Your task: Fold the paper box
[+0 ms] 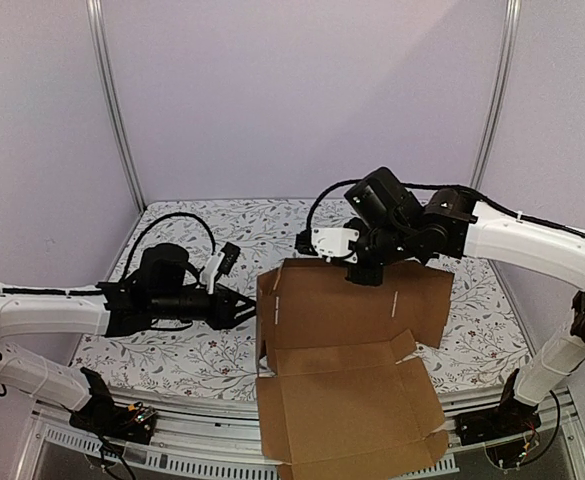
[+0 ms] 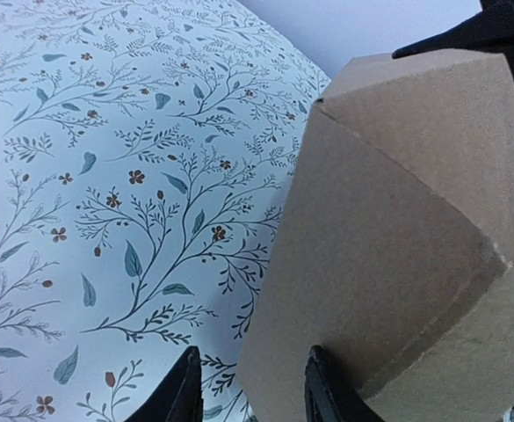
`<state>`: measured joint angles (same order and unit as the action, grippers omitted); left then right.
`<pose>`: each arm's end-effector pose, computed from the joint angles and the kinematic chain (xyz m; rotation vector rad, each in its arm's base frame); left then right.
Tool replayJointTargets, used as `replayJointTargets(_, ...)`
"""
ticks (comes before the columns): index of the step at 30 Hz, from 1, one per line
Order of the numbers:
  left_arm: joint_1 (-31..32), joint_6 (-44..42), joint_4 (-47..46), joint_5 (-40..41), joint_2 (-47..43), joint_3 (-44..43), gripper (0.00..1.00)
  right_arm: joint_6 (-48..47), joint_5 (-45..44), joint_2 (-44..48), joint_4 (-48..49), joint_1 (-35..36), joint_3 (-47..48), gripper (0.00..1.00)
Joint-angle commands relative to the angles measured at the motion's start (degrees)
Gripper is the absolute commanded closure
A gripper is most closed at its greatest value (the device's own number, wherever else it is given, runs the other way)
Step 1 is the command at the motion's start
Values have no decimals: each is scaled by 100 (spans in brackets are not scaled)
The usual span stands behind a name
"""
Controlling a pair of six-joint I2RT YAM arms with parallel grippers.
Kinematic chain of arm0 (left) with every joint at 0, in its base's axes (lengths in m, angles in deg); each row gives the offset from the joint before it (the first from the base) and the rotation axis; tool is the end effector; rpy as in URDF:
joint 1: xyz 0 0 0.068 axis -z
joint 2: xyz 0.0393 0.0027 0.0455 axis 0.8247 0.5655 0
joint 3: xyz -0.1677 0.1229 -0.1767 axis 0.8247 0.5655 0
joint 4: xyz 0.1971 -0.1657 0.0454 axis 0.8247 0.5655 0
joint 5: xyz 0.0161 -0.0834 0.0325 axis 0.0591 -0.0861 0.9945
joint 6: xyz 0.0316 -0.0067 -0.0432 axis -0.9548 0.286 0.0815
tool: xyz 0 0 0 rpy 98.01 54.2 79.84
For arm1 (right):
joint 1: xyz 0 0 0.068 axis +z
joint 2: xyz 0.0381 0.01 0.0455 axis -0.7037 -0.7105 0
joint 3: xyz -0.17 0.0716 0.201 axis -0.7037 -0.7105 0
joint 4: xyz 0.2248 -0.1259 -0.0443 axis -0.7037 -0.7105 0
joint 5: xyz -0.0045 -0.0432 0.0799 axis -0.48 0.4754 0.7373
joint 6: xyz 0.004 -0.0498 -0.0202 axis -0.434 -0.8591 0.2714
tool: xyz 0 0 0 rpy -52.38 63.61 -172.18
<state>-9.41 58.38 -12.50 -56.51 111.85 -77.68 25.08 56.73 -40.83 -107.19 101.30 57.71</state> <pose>0.1692 -0.1917 0.2094 0.5805 2.1402 -1.0699 0.1953 0.2853 0.3264 -1.6791 1.7013 -0.0355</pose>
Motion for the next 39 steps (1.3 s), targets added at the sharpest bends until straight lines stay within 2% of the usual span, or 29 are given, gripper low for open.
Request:
replayJointTargets(1, 175, 76, -158, -70, -143, 104, 61, 40, -448, 24, 419, 197, -342, 100)
replayJointTargets(13, 408, 295, -199, 11, -335, 270, 61, -268, -1577, 518, 1970, 687, -1242, 100)
replayJointTargets(27, 588, 199, -53, 350, -530, 225, 61, -1292, -2977, 764, 3828, 1385, -2173, 100)
replayJointTargets(34, 671, 187, -31, 608, -567, 238, 58, -1635, -3616, 486, 4390, 1504, -2227, 100)
replayJointTargets(39, 776, 93, 13, 886, -603, 237, 57, -1672, -3693, 396, 4505, 1501, -2223, 100)
